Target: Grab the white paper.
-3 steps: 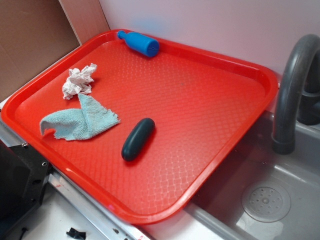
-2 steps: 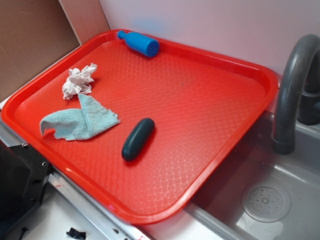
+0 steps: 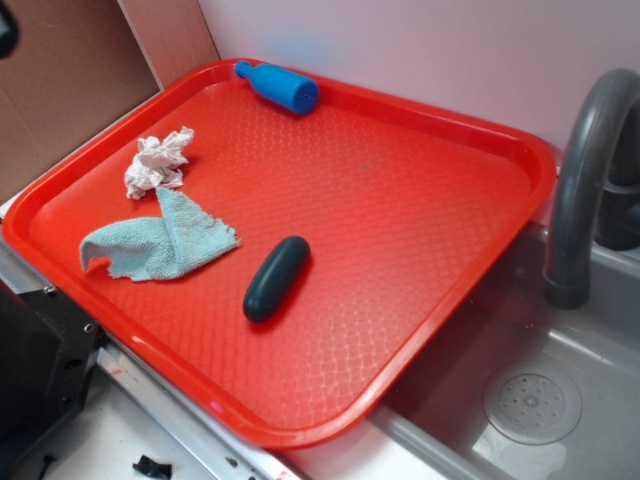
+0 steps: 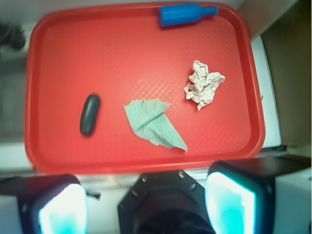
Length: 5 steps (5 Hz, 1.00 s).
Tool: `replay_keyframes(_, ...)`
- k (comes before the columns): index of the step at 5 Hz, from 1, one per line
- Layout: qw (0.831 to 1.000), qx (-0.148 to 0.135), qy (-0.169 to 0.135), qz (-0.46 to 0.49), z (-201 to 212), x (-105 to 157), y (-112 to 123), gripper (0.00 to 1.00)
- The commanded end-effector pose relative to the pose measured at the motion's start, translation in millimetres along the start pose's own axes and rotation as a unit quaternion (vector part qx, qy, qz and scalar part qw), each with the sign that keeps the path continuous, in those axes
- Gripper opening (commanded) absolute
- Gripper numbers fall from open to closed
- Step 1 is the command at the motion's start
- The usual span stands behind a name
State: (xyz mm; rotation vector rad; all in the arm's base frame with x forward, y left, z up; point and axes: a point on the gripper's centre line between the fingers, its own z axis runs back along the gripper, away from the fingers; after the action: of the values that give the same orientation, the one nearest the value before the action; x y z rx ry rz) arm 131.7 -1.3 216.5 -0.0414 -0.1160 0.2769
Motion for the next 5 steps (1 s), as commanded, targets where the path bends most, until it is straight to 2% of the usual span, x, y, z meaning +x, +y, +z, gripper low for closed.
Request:
replay_keyframes(1,0.974,-0.024,-0.081,0.212,-54.9,37.1,37.9,1.00)
replay_keyframes(2,0.953,0.034,-0.119,0.276,-94.5,55.8,63.2,1.00)
replay_keyframes(3,0.948,0.001,-0.112,0.298,-120.5,66.3,81.8,1.00)
replay_keyframes(5,0.954,0.030,-0.086,0.285,-170.0,79.9,91.1,1.00)
